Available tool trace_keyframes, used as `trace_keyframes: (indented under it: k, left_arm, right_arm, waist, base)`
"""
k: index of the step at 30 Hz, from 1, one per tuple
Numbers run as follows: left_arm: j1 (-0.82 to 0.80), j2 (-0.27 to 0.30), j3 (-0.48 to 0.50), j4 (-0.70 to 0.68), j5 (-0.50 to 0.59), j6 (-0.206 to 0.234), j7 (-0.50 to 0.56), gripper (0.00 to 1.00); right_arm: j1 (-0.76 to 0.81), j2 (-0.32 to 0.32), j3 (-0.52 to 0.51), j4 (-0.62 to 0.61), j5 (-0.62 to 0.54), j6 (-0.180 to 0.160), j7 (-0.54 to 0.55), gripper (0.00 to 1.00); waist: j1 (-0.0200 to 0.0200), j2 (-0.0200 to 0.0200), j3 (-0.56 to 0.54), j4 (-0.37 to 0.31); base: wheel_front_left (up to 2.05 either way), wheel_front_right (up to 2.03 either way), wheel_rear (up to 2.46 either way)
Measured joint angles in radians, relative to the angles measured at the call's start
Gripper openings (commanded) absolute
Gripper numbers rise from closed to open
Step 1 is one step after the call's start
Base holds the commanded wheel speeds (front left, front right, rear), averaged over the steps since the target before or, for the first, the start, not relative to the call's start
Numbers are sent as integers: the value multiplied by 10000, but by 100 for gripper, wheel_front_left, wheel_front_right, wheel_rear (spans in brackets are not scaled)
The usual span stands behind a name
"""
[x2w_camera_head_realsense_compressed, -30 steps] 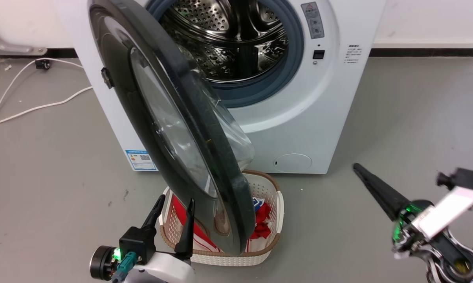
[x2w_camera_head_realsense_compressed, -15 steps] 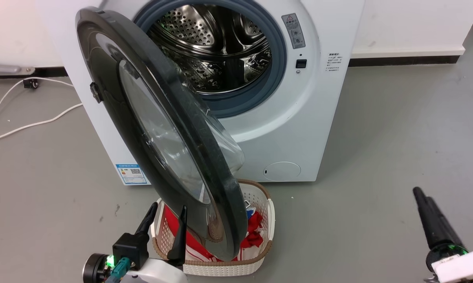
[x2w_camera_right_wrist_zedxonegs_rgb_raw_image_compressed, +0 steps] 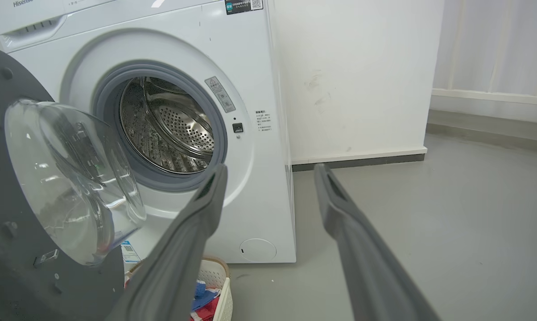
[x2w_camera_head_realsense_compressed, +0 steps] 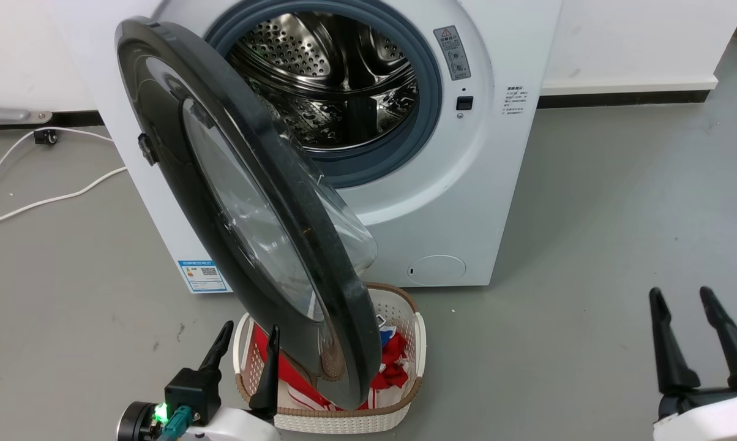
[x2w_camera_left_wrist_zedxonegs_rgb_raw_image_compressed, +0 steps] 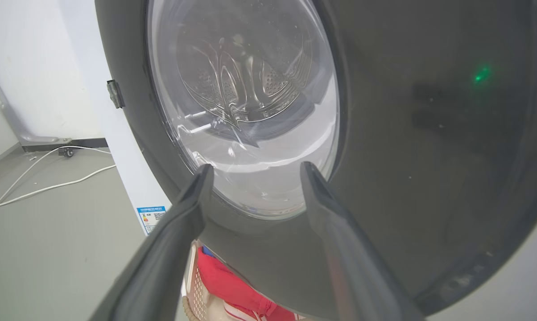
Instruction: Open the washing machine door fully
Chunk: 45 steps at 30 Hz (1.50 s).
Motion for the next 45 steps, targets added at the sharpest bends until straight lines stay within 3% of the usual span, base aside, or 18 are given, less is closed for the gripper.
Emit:
trace_keyframes:
  k: [8, 29, 32, 40, 45]
  left_arm:
    - [42, 90, 0, 42, 2, 38, 0, 100]
    - [-23, 307, -77, 142, 169, 222, 0, 100]
    - [-23, 259, -48, 169, 29, 221, 0, 2]
    - [-100, 295, 52, -205, -102, 347, 40, 0]
    - [-453, 389, 274, -1252, -140, 629, 199, 0]
  right_arm:
    - [550, 2, 646, 355, -1613, 0, -343, 100]
    - [657, 226, 880, 740, -1808, 0, -395, 100]
    - [657, 242, 913, 709, -1829, 0, -378, 100]
    - [661, 337, 945, 585, -1885, 0, -299, 100]
    - [661, 397, 959, 533, -1898, 0, -282, 100]
  waist:
    - [0, 0, -38, 7]
    - [0, 0, -29, -33]
    - [0, 0, -36, -21]
    - [1, 0, -69, -6]
    - [1, 0, -60, -7]
  base:
    - [0, 0, 0]
    - [0, 0, 0]
    - [0, 0, 0]
    - [0, 0, 0]
    - [0, 0, 0]
